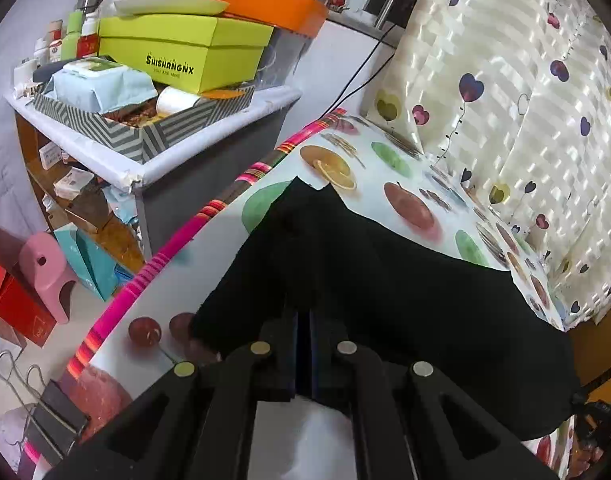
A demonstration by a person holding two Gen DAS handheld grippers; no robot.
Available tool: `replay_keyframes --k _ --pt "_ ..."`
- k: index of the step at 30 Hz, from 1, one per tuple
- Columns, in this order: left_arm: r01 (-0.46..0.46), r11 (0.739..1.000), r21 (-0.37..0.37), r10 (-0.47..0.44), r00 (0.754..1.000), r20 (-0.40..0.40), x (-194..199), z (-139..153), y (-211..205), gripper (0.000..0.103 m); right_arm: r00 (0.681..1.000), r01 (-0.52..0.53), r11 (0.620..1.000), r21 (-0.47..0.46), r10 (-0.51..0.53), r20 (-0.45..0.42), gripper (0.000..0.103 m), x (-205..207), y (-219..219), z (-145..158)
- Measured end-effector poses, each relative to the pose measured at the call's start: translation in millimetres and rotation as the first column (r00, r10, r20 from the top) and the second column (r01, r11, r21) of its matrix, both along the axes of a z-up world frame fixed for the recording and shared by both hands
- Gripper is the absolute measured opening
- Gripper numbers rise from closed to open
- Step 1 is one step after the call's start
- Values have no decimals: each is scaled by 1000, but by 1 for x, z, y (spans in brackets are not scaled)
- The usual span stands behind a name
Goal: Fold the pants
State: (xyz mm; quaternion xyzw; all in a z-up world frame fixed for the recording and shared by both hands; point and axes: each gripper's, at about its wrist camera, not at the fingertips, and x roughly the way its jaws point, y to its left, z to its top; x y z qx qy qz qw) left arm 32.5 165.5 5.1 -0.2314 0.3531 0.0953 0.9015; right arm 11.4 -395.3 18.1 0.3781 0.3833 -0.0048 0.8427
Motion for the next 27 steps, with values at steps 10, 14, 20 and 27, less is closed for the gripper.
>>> replay_keyframes --k 10,14,20,27 --pt "6 1000 -12 -6 1000 -15 -10 -9 5 6 999 -19 999 -43 17 -34 9 -8 -2 -9" --pt "38 999 23 -38 999 -10 -13 -4 0 6 998 -50 994 -97 46 -43 11 -12 2 -1" --pt "-29 999 42 29 1000 7 -37 4 14 10 999 -14 962 -273 0 -48 27 -35 3 17" --pt "-22 994 109 14 997 75 -42 32 -4 10 996 -16 871 -490 55 65 30 -42 36 56"
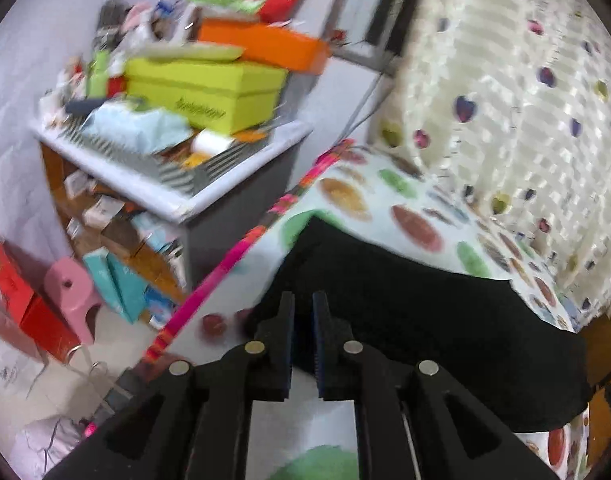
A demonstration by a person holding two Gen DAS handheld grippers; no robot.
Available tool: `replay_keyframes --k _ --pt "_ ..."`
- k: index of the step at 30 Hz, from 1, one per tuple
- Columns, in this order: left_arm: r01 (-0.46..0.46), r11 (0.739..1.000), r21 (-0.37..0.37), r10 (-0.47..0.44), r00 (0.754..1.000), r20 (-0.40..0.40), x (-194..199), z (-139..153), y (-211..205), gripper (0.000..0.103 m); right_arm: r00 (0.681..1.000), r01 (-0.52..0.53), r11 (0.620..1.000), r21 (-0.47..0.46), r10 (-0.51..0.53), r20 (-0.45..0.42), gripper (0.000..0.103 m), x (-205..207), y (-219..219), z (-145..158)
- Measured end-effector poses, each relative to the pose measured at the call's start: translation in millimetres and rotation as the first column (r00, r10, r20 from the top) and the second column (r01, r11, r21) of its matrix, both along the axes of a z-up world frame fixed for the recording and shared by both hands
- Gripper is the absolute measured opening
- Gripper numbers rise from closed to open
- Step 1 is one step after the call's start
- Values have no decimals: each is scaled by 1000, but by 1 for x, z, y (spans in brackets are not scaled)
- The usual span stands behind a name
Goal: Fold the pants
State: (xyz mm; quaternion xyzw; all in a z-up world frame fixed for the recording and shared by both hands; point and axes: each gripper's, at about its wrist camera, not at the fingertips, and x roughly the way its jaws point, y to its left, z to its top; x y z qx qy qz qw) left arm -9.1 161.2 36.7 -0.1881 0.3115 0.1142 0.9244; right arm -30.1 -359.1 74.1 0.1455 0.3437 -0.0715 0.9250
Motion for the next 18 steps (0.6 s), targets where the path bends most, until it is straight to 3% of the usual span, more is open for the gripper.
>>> replay_keyframes --k 4,8,10,13,14,17,18 --pt "85 993 83 -86 996 18 15 10 -35 10 981 -190 981 -32 188 -52 30 25 50 -11" --pt "142 978 153 -142 990 -7 27 9 -55 12 952 -283 958 -52 273 -140 30 40 76 -38" --pt "140 981 135 -132 989 -71 33 -7 -49 12 940 -303 952 -54 289 -183 30 43 81 -52" --pt "127 988 89 -106 973 -205 40 -36 -34 12 937 -325 939 -111 304 -175 31 33 82 -52" --pt "118 991 56 -108 980 -166 34 -31 -27 14 936 -325 939 -112 302 -179 31 32 81 -52" --pt "52 994 97 -32 980 -199 33 -29 -13 17 940 -308 945 -107 285 -187 31 30 74 -51" --pt "41 996 81 -24 979 -204 34 -30 -7 17 943 -297 949 -107 273 -190 31 31 72 -50"
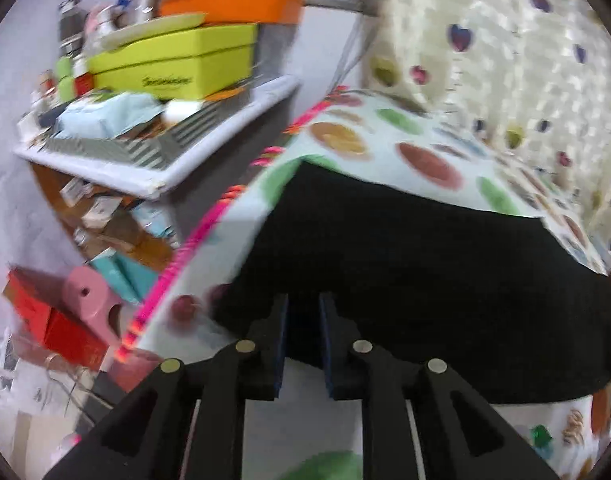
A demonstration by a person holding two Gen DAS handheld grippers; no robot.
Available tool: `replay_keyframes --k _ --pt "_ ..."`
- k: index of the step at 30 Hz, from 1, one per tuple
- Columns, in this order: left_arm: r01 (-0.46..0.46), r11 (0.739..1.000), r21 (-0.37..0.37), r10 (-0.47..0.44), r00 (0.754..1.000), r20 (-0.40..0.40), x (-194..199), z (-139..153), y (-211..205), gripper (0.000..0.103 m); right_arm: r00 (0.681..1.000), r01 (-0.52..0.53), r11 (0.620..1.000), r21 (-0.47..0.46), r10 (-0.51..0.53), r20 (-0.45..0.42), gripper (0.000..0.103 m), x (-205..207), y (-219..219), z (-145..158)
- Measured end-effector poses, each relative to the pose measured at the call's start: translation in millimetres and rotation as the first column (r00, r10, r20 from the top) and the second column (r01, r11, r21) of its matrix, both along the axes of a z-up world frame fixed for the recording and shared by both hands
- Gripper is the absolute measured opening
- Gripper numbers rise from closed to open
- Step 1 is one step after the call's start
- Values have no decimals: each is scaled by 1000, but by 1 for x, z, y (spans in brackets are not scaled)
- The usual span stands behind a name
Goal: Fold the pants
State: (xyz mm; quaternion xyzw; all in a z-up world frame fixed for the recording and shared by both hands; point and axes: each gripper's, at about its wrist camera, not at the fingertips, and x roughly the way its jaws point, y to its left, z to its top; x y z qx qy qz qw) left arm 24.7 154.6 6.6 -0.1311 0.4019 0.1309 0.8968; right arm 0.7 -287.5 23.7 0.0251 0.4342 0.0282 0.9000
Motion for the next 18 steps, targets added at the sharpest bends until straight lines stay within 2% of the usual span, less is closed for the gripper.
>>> replay_keyframes --k 2,5,7,10,12,14,16,17,18 --pt "-4 999 -40 5 1000 16 0 5 7 17 1000 5 1000 2 -5 -1 31 1 -2 2" --pt "40 998 -49 -36 996 80 4 22 2 18 1000 -11 1000 7 11 14 31 3 1 6" --pt "94 994 -49 -89 992 90 17 26 -8 25 999 -28 1000 12 28 25 31 6 6 8" --pt "190 981 -40 -188 981 38 53 18 -24 27 1000 -24 999 24 23 18 31 12 7 5" --pt "173 985 -13 -173 984 -42 77 3 -25 27 1000 -24 999 28 23 20 31 14 6 4" --pt "166 985 46 -164 986 -34 88 1 -26 27 1000 -21 1000 14 20 23 31 14 3 4" --pt "142 988 65 -140 989 -44 99 -1 -21 27 1000 -3 1000 -1 3 19 31 14 -4 2" --pt "134 989 62 -132 990 -40 102 -1 -18 27 1000 8 1000 -5 -8 15 33 14 -7 1" --pt "130 989 66 -128 991 -35 105 -3 -15 27 1000 14 1000 3 -14 16 41 14 -12 -1"
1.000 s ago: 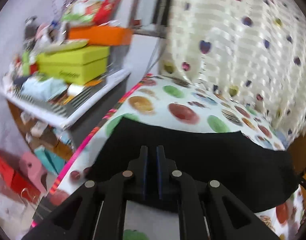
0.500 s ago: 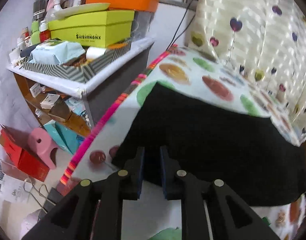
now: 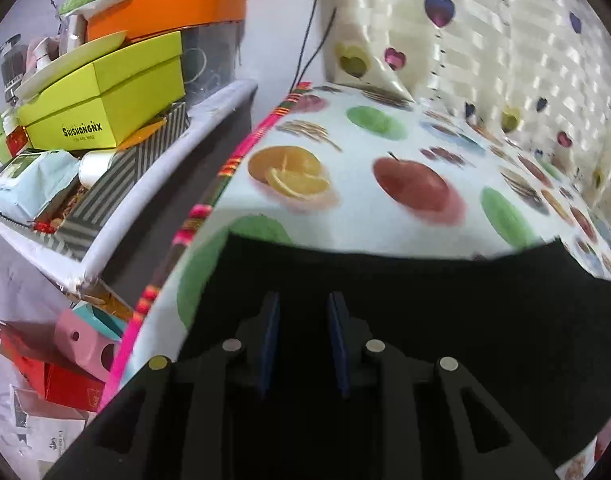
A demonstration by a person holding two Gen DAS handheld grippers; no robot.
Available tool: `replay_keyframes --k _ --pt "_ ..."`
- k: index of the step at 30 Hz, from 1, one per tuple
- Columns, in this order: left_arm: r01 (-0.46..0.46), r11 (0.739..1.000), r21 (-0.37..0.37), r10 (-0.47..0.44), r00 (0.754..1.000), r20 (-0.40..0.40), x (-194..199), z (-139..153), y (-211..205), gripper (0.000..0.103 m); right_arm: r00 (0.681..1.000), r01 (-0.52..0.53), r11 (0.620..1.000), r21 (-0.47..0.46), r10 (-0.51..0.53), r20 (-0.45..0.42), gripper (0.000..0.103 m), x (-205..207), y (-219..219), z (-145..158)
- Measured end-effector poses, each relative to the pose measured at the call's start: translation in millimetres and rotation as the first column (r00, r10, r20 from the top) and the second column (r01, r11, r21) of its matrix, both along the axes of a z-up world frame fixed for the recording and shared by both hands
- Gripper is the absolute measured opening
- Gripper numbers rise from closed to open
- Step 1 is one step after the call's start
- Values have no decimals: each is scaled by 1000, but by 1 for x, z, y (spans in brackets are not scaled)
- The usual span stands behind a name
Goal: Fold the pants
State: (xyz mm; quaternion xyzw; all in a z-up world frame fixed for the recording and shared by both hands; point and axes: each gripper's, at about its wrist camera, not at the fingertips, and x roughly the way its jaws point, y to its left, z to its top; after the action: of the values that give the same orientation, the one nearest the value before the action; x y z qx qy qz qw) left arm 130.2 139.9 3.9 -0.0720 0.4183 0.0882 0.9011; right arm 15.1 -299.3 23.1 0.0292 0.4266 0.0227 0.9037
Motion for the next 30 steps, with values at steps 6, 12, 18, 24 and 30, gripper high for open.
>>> replay_keyframes --k 6,12,18,24,30 --pt "-15 1000 -15 15 1000 5 -7 6 0 27 1000 -6 999 -34 6 -1 47 -2 -2 4" --pt "99 994 -42 -94 990 106 -63 23 -40 27 997 -77 994 -80 77 2 47 -13 14 0" --pt "204 978 -42 -203 979 18 -89 -1 -76 27 997 -79 996 -33 78 -26 49 -19 4 -5" --pt "199 980 -25 -198 980 22 -99 -1 -81 29 996 -86 995 -45 84 -35 50 -28 2 -6" --pt "188 981 -44 -187 982 35 -111 0 -78 30 997 -60 995 -85 57 -47 52 -30 6 -1"
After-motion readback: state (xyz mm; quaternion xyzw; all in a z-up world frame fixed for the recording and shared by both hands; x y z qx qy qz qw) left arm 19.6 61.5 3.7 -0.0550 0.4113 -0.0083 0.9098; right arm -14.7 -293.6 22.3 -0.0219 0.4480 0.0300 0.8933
